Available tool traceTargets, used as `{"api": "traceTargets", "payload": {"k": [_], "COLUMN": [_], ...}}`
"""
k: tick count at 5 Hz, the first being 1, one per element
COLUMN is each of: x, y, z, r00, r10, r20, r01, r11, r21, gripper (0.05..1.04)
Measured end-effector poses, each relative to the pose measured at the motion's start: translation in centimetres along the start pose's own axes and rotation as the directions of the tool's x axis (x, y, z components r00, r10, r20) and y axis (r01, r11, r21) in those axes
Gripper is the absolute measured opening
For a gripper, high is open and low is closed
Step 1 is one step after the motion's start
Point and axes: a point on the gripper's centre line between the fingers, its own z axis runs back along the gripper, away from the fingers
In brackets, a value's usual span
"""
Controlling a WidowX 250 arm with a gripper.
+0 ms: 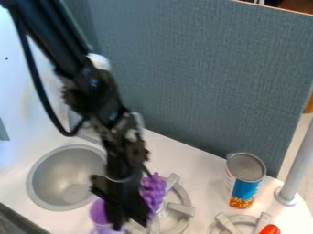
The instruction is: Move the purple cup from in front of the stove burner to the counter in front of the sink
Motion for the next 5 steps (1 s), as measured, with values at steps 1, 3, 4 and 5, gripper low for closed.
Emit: {"api": "traceTargets", "payload": {"k": [1, 3, 4, 5], "x": [-1.1, -0.5, 0.9, 2.2], "y": [2.6, 5.5, 5.4, 4.7], "z": [0.4, -0.3, -1.4, -2.3], "r00": [0.993, 0.968, 0.958, 0.955], "r10": [0.116, 0.240, 0.279, 0.294], "r20": [0.011, 0.072, 0.058, 0.030], "r01": [-0.116, -0.240, -0.278, -0.293], "r11": [0.993, 0.971, 0.960, 0.955], "r21": [-0.015, -0.011, -0.029, -0.045], "gripper": [0.083, 0.083, 0.083, 0.083]}}
